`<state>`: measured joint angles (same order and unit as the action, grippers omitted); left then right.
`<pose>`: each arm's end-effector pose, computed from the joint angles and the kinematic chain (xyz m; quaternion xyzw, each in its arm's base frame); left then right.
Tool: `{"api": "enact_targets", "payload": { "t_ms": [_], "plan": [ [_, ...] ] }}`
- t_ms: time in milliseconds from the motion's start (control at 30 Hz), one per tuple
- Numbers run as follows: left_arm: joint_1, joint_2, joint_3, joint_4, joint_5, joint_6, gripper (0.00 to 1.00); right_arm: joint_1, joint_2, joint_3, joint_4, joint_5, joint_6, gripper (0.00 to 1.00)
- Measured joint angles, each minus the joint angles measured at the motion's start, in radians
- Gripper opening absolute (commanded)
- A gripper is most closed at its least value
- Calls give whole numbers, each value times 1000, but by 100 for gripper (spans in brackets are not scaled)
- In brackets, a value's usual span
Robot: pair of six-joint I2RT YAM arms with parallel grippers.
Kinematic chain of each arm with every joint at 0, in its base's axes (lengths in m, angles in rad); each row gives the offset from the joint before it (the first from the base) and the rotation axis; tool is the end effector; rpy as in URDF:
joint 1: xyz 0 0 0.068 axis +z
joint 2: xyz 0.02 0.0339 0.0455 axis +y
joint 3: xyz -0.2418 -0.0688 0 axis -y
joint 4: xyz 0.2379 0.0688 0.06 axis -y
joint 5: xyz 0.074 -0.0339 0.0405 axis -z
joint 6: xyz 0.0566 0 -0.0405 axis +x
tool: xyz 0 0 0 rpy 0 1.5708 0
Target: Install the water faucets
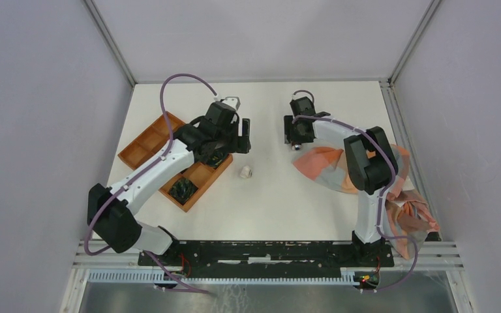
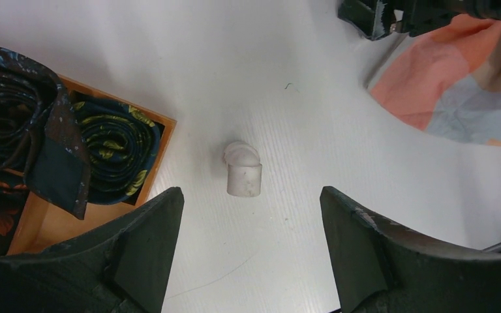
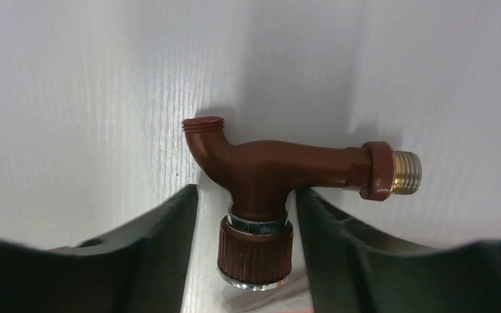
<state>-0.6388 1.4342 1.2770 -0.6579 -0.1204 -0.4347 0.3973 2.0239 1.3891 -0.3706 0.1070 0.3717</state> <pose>0.2615 -0.1858 0.2803 0.0724 0.9252 -0.1402 0.3451 0.3922 0.1580 0.1281 0.0026 0.9590 0.0569 0.2775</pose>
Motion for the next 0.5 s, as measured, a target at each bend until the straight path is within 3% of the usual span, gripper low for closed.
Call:
{"api": "enact_targets", "payload": {
  "t_ms": [300,500],
  "plan": [
    [3,-39,-25,68,51,-2,83,0,-1,-2,21,-78,-50,2],
    [56,-61,-14,64,136,-1,80,0,-200,-227,124,-235,-117,0]
  ]
}}
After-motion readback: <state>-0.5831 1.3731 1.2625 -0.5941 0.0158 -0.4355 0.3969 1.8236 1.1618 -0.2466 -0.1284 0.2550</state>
